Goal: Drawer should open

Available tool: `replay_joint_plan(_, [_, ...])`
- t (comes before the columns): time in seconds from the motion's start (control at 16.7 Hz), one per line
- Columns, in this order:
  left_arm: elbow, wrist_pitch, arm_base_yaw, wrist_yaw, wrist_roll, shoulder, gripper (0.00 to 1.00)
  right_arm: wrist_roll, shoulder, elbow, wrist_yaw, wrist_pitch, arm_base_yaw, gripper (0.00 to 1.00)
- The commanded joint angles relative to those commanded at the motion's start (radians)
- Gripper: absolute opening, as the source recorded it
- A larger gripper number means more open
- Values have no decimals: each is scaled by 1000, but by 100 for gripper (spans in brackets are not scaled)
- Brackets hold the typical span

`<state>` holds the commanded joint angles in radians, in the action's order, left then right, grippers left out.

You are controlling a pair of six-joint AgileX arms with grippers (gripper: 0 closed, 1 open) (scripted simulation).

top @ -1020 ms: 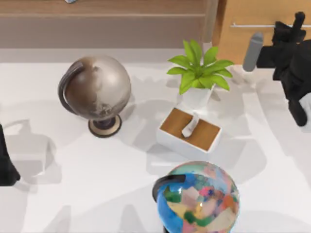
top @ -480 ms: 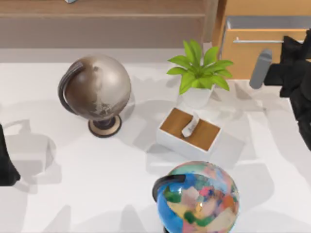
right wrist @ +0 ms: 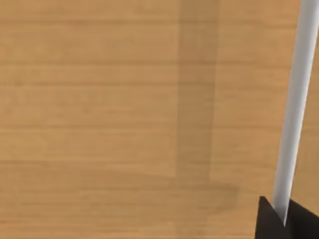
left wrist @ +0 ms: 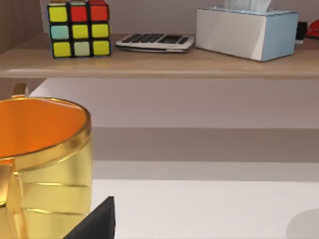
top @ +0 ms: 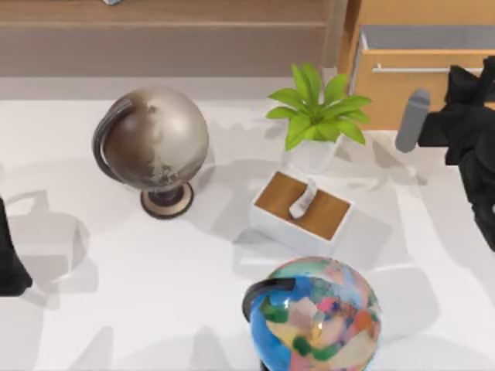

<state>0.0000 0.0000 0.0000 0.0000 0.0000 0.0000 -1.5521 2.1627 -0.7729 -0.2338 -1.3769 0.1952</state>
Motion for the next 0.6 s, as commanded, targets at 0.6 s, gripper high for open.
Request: replay_joint_plan(0.6, [0,0,0,0,0,0,100,2,-99,260,-47,-159,48,0])
